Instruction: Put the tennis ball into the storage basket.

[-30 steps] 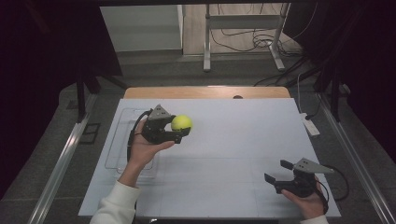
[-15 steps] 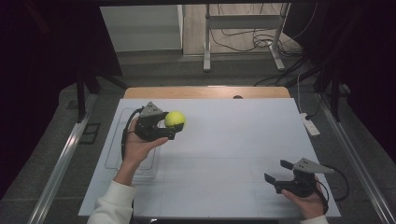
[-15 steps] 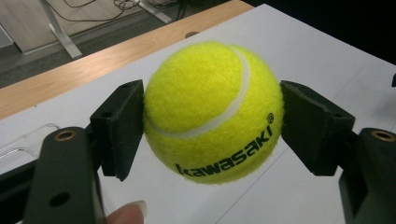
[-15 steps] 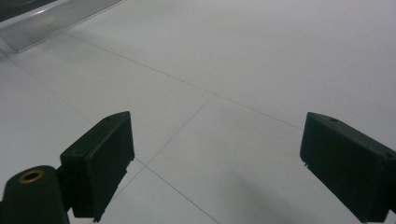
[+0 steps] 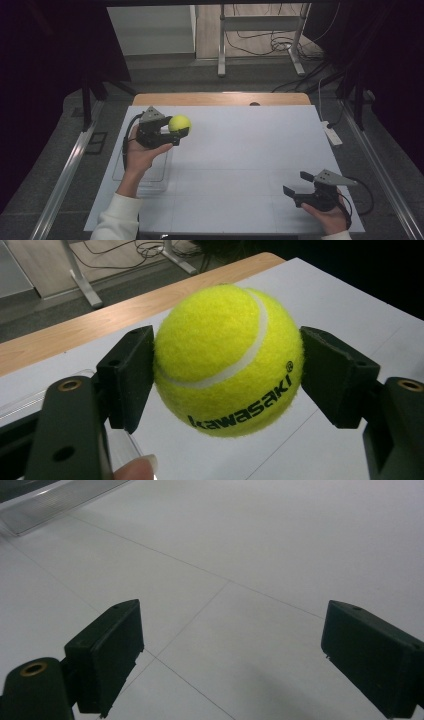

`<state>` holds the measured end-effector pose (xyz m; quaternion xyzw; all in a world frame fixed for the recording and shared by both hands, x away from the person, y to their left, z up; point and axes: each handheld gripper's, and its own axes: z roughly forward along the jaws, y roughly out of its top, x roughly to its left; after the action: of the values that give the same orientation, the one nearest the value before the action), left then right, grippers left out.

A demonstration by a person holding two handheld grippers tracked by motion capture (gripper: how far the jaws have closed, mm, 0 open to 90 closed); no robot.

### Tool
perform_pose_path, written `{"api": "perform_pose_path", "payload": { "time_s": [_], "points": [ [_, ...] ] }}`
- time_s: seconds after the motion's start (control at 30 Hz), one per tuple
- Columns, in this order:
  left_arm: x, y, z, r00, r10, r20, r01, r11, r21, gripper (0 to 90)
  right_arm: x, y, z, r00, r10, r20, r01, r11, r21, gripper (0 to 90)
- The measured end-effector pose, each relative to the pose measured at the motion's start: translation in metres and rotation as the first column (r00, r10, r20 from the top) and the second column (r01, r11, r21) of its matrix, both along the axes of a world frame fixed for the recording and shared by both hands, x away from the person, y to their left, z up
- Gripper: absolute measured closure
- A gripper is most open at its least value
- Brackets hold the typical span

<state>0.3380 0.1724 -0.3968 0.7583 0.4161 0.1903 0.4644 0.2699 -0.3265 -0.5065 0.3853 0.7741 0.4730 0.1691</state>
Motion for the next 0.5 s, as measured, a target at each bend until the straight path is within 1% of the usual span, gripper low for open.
{"api": "perform_pose_path", "payload": {
  "time_s": [0.5],
  "points": [
    [0.003, 0.011, -0.002, 0.9991, 0.042, -0.005, -0.042, 0.9991, -0.006, 26.4, 0.000, 0.000, 0.000, 1.0000, 0.000, 0.001, 0.000, 1.000, 0.000, 10.0]
  ]
}}
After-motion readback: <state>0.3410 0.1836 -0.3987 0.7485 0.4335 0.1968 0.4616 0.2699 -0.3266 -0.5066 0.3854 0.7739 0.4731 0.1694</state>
